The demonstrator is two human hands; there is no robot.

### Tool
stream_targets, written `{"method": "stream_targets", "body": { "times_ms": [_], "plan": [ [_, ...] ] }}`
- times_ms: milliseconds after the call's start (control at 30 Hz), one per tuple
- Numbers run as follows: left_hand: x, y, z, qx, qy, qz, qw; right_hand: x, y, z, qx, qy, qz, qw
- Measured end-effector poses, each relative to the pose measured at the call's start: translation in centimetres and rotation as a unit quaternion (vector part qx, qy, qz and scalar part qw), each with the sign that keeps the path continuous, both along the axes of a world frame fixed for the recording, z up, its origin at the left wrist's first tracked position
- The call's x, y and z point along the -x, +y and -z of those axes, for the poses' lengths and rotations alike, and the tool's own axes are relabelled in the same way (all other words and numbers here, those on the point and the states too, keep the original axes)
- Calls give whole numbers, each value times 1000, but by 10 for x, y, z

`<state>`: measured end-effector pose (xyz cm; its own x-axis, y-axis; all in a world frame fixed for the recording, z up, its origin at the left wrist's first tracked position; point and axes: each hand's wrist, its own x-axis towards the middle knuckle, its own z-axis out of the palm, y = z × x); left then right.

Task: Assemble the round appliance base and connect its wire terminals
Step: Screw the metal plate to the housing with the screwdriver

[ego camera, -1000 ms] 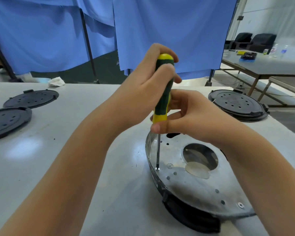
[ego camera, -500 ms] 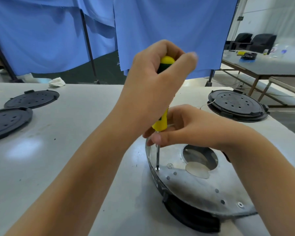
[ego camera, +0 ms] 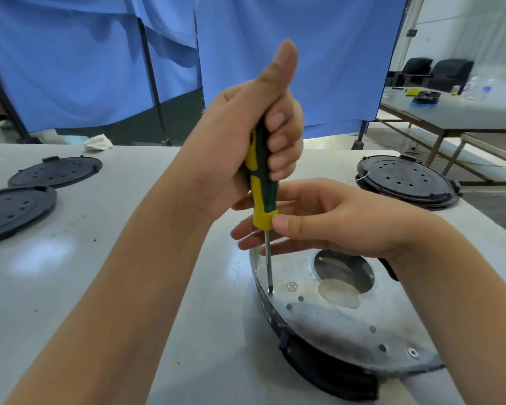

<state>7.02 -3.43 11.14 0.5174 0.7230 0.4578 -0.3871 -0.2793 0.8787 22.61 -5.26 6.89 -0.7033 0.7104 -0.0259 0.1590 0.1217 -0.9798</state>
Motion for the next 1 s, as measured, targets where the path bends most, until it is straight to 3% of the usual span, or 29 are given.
{"method": "stream_targets", "body": {
  "times_ms": [133, 233, 300, 367, 467, 600, 833, 933, 1000],
  "plan": [
    [-3, 2, 5, -35, 38, -172, 984, 2, 1, -1, -55, -11, 94, 994],
    [-10, 1, 9, -134, 101, -334, 928, 5, 3, -2, -87, -23, 126, 988],
    [-15, -2, 12, -178, 100, -385, 900, 7, 3, -2, -97, -27, 126, 987],
    [-19, -3, 13, -184, 85, -400, 894, 7, 2, -1, -103, -28, 123, 987],
    [-19, -3, 9, -131, 45, -335, 932, 5, 2, -1, -98, -11, 126, 987],
    [-12, 2, 6, -50, -5, -120, 992, 3, 1, -1, -93, 7, 129, 987],
    [1, 0, 3, -29, 16, 93, 995, 6, 0, -1, -100, -9, 103, 990],
    [0, -1, 3, -20, 16, 79, 997, 6, 0, 0, -86, -5, 102, 991],
    [-5, -1, 4, -13, 18, -31, 999, 7, 1, -1, -97, -15, 121, 988]
  ]
}}
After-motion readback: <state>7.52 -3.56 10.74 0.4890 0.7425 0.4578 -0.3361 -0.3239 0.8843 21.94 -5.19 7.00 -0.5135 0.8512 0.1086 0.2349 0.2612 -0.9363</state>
